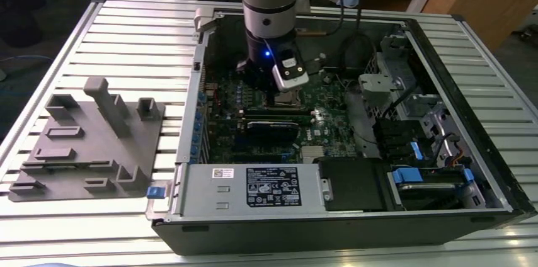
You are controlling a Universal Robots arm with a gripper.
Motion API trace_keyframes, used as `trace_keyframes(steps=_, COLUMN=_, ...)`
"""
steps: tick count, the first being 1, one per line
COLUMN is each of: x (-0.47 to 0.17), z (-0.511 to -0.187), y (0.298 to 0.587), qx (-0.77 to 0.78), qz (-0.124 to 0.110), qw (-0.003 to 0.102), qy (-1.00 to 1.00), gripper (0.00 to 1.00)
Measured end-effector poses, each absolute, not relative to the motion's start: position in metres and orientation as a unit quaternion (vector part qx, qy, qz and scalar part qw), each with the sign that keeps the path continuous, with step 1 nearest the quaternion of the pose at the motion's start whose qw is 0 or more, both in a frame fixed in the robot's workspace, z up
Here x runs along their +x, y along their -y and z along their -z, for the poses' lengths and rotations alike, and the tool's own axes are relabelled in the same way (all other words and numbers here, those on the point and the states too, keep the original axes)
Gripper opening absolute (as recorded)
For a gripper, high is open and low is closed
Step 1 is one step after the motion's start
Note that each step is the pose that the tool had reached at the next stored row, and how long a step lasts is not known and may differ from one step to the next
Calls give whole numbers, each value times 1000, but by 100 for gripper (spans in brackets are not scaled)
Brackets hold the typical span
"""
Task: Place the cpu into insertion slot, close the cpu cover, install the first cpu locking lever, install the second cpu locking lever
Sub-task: 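Install the second cpu locking lever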
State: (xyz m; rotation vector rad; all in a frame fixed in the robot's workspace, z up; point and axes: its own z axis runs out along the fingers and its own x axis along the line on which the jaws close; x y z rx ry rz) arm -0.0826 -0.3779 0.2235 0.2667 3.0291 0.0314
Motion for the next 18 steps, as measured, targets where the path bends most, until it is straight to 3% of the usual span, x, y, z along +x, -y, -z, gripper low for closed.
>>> trace_keyframes(steps=18, x=-85, z=-218, y=378, qx=88, qz=-10, qw=50, qy=-995, gripper=11)
